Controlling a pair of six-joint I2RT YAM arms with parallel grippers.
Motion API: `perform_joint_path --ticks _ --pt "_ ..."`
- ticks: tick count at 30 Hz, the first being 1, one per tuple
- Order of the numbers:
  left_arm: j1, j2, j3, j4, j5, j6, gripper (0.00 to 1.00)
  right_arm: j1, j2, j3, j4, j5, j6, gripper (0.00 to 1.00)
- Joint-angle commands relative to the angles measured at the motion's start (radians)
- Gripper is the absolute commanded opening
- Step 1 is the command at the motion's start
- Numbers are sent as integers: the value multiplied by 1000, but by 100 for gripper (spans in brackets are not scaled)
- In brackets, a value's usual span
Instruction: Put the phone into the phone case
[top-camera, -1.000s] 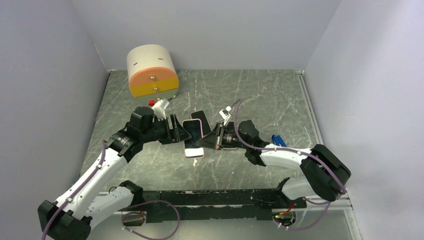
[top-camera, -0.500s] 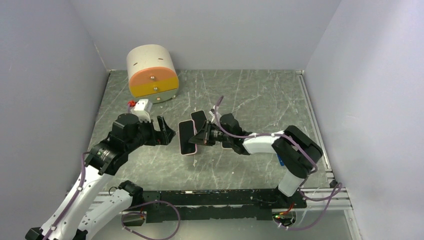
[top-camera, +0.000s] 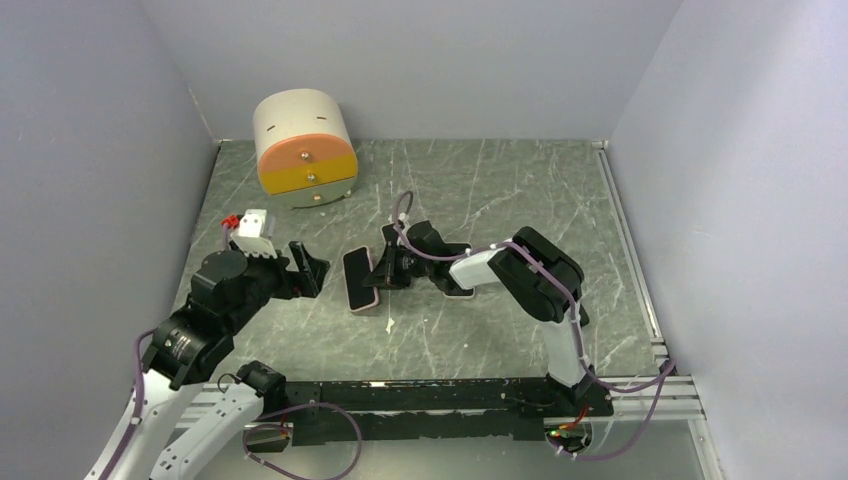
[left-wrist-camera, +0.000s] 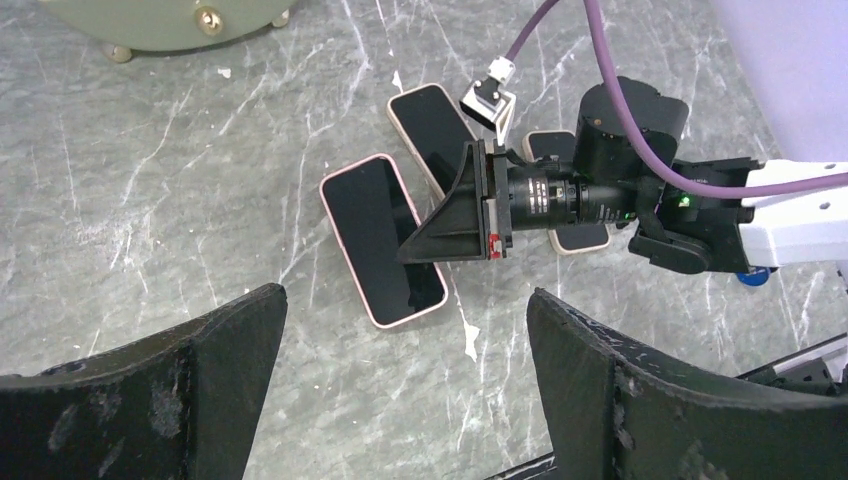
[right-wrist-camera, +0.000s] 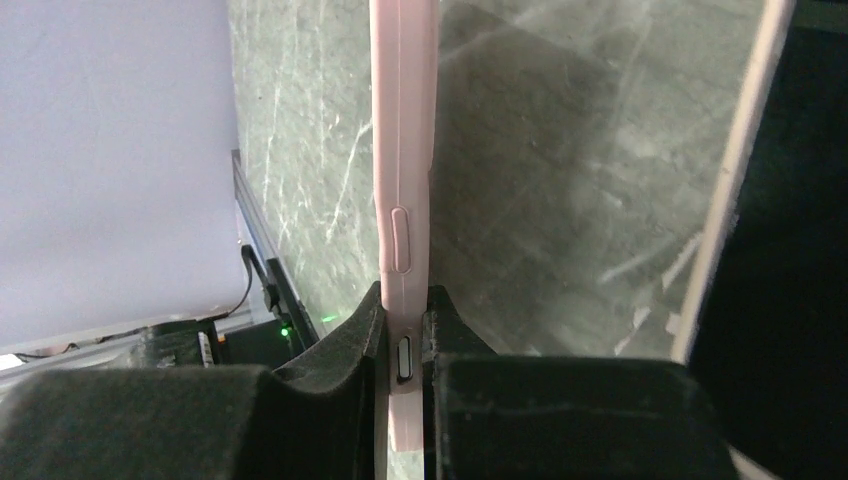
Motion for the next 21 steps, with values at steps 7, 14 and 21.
perform_joint_path --ticks 7,14,21 --pt "-1 68 11 -2 7 27 94 5 -8 84 -65 0 -50 42" --pt "-1 72 7 -4 7 23 94 -19 -122 83 -201 57 -137 76" --pt "-1 90 7 1 18 21 94 -32 -325 76 -421 180 -256 99"
